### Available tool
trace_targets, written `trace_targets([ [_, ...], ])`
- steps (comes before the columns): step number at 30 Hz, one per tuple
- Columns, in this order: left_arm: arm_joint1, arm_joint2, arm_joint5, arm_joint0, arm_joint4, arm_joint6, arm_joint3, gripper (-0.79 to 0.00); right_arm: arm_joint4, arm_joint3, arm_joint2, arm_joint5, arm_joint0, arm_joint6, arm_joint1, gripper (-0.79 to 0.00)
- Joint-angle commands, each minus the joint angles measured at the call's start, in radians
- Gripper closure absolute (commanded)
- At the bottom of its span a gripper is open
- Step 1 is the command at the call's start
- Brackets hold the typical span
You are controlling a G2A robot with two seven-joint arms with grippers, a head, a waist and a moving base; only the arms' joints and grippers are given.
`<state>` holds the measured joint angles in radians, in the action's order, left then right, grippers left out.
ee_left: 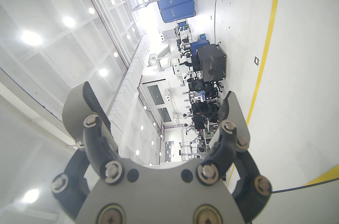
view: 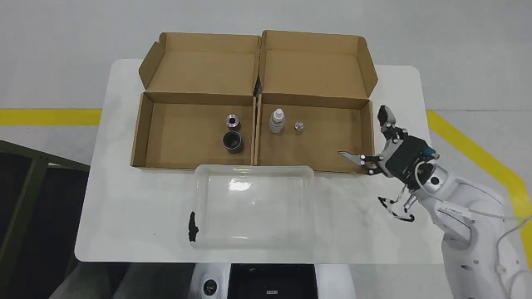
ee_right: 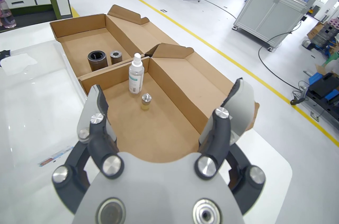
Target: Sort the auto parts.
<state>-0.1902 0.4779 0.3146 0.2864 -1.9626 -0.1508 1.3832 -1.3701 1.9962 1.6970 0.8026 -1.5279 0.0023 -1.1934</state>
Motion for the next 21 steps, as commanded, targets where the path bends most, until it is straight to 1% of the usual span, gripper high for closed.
trace_targets([
  [1,0.0,0.0,0.0,0.0,0.0,0.0,0.0,-0.785,-0.001,-0.002,0.03,0.004,-0.013,-0.003,0.004,-0.754],
  [8,0.0,0.0,0.0,0.0,0.0,0.0,0.0,-0.785,0.019,-0.001,0.132,-0.002,-0.079,-0.029,0.015,-0.767],
  [11,0.0,0.0,0.0,0.0,0.0,0.0,0.0,-0.785,0.025,-0.001,0.167,-0.013,-0.105,-0.041,0.018,-0.785],
  [21,0.0,0.0,0.0,0.0,0.0,0.0,0.0,-0.785,0.05,-0.018,0.2,-0.07,-0.141,-0.044,0.024,-0.785],
])
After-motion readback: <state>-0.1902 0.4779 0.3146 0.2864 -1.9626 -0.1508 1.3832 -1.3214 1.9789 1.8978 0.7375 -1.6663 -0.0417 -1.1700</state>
